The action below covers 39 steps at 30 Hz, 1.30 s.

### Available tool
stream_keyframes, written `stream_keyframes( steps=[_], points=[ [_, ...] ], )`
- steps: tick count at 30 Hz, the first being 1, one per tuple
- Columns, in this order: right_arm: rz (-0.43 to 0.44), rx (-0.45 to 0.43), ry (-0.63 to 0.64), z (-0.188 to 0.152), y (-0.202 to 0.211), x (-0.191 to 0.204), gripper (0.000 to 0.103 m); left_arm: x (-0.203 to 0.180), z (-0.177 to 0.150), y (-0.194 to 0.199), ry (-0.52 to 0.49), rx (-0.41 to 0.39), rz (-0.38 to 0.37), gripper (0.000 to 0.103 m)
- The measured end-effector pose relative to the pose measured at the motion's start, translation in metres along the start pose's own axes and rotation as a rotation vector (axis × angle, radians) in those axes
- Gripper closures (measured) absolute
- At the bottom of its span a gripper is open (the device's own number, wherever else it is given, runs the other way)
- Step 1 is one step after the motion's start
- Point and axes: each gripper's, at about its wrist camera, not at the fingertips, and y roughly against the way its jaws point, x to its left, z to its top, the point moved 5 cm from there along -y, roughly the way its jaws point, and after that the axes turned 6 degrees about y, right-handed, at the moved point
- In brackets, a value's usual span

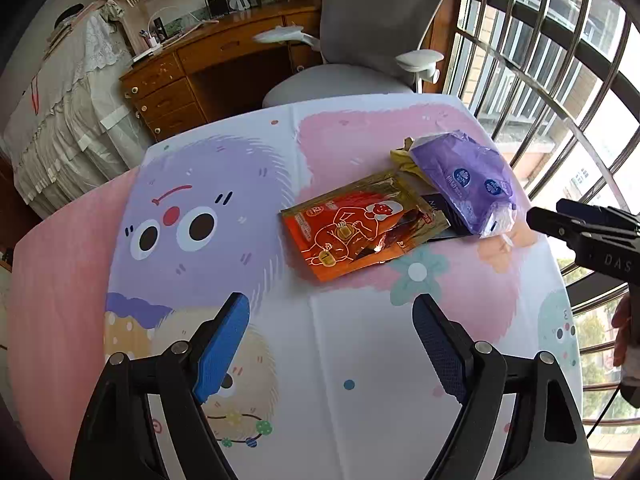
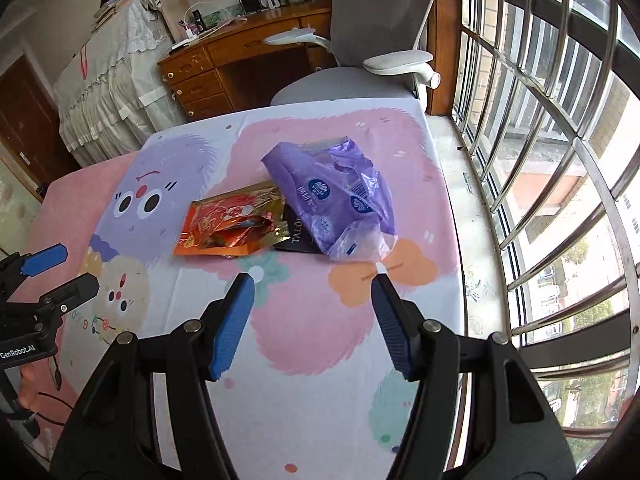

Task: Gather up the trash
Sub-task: 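Grasp the orange-gold packet with the left tool while the right tool grasps the purple bag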

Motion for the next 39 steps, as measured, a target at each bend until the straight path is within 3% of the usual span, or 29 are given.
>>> stream_keyframes(
  steps=[9,17,22,26,29,33,39],
  points=[
    [0.020,0.080,0.077,0.053,-0.118,-0.036,0.032,-0.014,0.025,-0.089,-0.089,0.127,0.024,0.018],
    [0.024,0.121,0.140,0.064,-0.180,-0.034,0.028,-0.020,0.021,-0.132,-0.247,0.208,0.008,0.018],
    [0.020,0.152,0.177,0.054,-0.198,-0.030,0.028,-0.019,0.020,-0.156,-0.316,0.226,0.054,0.018],
    [0.042,0.144,0.167,0.049,-0.200,-0.033,0.029,-0.011,0.025,-0.173,-0.310,0.222,0.074,0.017],
    [0.059,0.139,0.169,0.044,-0.198,-0.034,0.041,-0.004,0.032,-0.182,-0.255,0.238,0.051,0.017],
    [0.071,0.135,0.191,0.039,-0.193,-0.029,0.050,0.002,0.040,-0.190,-0.224,0.245,0.021,0.018],
    [0.079,0.118,0.220,0.035,-0.184,-0.016,0.061,-0.004,0.043,-0.190,-0.247,0.256,-0.032,0.049]
  ],
)
